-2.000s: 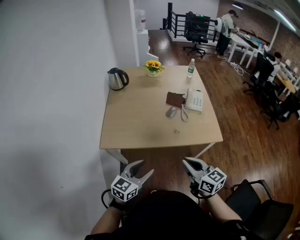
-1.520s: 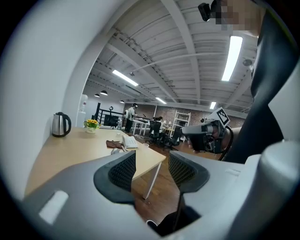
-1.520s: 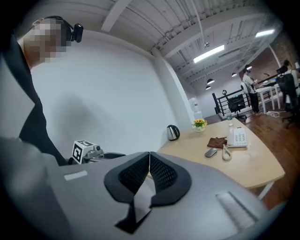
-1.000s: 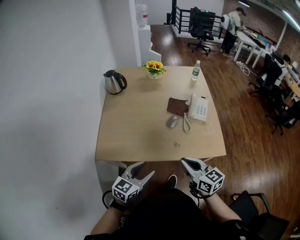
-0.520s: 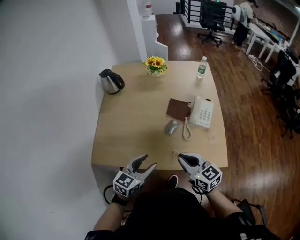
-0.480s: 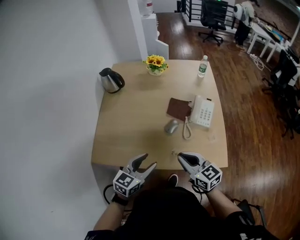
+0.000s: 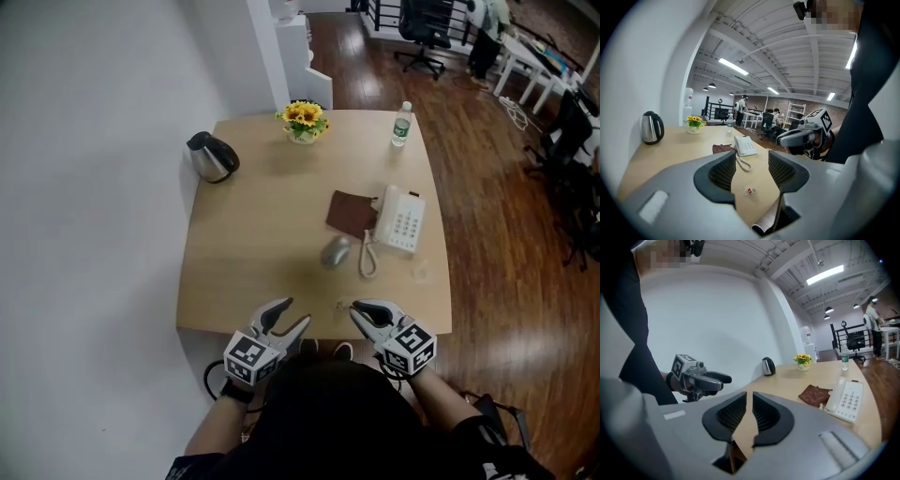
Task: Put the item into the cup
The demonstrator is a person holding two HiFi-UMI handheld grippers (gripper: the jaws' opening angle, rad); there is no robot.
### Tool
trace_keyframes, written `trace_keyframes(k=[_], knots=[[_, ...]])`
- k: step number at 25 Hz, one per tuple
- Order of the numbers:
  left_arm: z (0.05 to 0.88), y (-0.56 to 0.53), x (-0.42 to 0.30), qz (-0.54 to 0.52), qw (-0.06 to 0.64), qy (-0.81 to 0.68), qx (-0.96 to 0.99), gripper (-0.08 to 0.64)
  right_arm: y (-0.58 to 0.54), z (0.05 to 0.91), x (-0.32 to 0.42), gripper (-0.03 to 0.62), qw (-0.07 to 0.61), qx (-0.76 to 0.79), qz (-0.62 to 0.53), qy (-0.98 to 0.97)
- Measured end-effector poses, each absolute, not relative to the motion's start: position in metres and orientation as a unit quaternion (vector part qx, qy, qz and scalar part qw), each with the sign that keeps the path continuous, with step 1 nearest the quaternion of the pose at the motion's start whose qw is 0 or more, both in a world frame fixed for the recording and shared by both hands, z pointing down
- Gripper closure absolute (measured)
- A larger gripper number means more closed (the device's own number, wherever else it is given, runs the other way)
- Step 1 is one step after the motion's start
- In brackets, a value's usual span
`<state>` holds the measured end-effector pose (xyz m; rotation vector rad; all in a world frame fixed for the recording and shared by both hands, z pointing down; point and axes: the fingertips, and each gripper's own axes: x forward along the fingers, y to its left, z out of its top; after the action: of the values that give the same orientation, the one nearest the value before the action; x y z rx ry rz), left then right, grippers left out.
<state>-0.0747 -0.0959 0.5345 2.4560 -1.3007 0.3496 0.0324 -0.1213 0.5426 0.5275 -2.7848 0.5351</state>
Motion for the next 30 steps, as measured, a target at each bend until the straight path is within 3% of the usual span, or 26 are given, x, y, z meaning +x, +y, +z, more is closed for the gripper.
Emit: trace_keyframes(k=[6, 13, 24, 30], knots=[[0.539, -0.112, -0.075, 0.128, 0.166, -0.437, 0.875, 0.347, -0.132, 0.546, 0.030, 0.531, 0.131, 0.200, 0.203, -0.949], [0.551, -0.119, -0.074, 0.147, 0.167, -0.407, 0.886, 0.346, -0.143, 0.581, 0.021, 0.499, 0.188, 0.211, 0.203, -0.938], [0.584, -0.114, -0.071, 0.180, 0.186, -0.371, 0.892, 0.347, -0.135, 0.711, 0.004, 0.486, 0.376, 0.178, 0.204, -0.886], [0.596, -0.110, -0.081, 0.190, 0.197, -0.370, 0.888, 0.347, -0.132, 0.759, 0.006, 0.486, 0.467, 0.166, 0.142, -0.857]])
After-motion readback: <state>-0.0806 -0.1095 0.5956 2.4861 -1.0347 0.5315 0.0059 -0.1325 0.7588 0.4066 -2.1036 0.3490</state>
